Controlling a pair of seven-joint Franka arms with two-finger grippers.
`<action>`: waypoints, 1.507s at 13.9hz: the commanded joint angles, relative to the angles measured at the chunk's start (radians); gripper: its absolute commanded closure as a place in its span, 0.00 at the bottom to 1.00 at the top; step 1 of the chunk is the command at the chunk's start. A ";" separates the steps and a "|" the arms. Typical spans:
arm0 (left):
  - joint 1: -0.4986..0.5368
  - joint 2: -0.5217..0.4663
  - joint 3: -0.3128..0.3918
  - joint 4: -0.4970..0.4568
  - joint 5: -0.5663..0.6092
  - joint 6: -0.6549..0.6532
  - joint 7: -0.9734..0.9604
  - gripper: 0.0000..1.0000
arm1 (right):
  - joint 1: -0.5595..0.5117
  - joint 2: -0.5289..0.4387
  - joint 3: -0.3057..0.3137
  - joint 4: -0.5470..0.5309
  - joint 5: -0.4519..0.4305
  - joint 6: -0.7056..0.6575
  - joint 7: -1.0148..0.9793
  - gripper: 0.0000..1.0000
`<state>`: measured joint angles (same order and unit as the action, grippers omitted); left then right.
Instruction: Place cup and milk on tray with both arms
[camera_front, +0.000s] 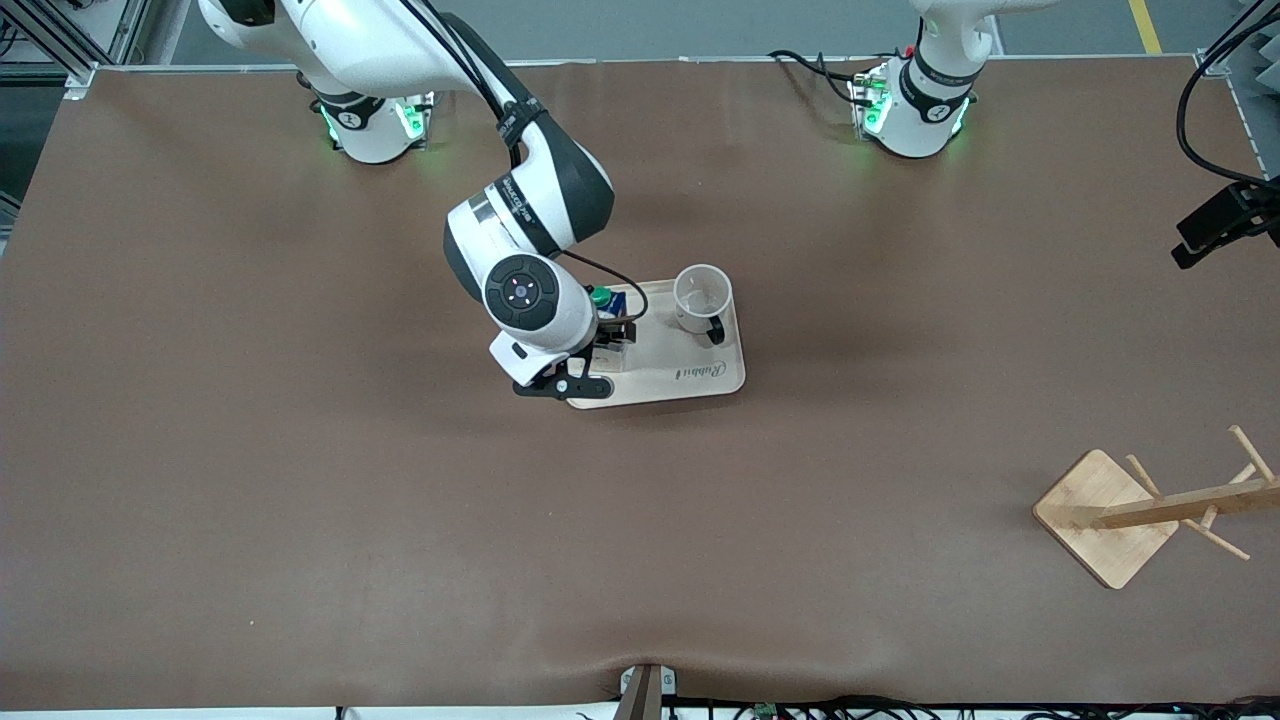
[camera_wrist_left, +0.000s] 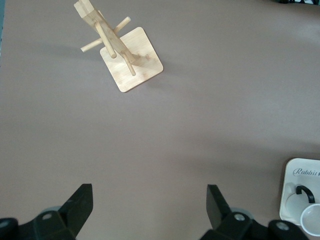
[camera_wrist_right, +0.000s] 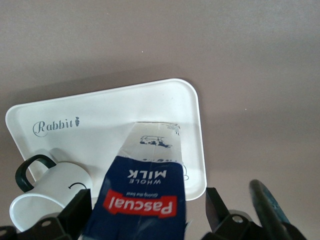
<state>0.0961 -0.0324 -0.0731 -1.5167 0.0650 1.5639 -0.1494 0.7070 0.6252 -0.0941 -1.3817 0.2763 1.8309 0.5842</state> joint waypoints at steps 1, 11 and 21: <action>0.005 -0.003 -0.002 0.021 -0.013 -0.021 0.027 0.00 | 0.003 0.010 0.001 0.029 -0.009 -0.005 0.003 0.00; -0.009 -0.024 -0.019 -0.002 -0.040 -0.099 0.019 0.00 | -0.130 -0.012 -0.010 0.249 -0.017 -0.243 -0.003 0.00; -0.003 -0.063 -0.100 -0.066 -0.048 -0.099 -0.038 0.00 | -0.389 -0.355 -0.049 0.133 -0.197 -0.366 -0.122 0.00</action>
<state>0.0846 -0.0522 -0.1681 -1.5462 0.0315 1.4697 -0.1797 0.3760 0.3736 -0.1572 -1.1299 0.0843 1.4539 0.4816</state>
